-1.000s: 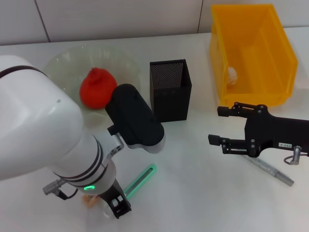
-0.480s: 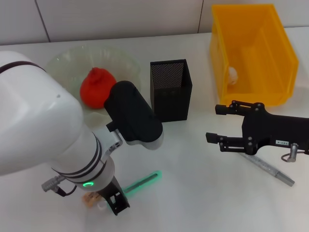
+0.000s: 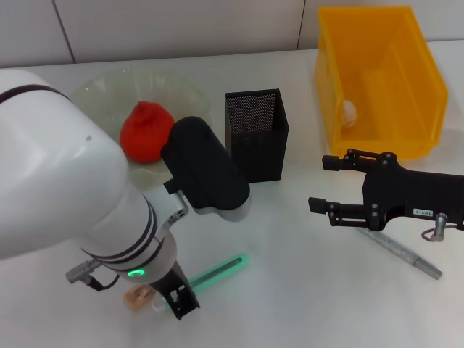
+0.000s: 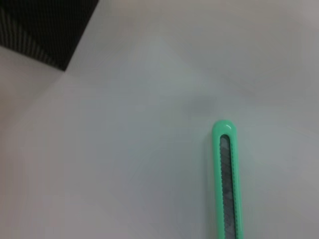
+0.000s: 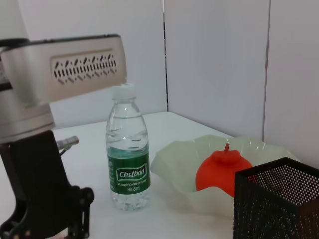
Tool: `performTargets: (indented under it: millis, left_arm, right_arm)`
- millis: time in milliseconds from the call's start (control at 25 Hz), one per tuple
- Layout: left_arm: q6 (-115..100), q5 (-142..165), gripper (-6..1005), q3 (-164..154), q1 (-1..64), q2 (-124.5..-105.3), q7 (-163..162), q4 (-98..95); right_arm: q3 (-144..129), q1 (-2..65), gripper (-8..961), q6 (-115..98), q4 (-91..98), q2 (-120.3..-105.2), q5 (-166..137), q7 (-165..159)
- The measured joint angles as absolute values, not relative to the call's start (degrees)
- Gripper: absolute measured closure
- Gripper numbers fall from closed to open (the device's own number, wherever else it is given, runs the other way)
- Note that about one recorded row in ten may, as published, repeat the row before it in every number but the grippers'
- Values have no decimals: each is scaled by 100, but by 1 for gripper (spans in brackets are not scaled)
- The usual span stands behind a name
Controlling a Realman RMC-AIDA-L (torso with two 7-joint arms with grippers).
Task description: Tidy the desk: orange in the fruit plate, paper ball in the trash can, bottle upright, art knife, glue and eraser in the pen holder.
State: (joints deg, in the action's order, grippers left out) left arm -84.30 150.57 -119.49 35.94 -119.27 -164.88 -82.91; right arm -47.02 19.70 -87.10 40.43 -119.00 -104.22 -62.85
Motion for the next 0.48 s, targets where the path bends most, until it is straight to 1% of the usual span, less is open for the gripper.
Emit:
performTargets:
  millis: [480]
  left_arm:
    - [-8366, 15117, 809, -11685, 3593, -11927, -16488, -8826]
  right_arm:
    - [-4702, 1908, 185, -8619, 4037, -11900, -10406, -6284]
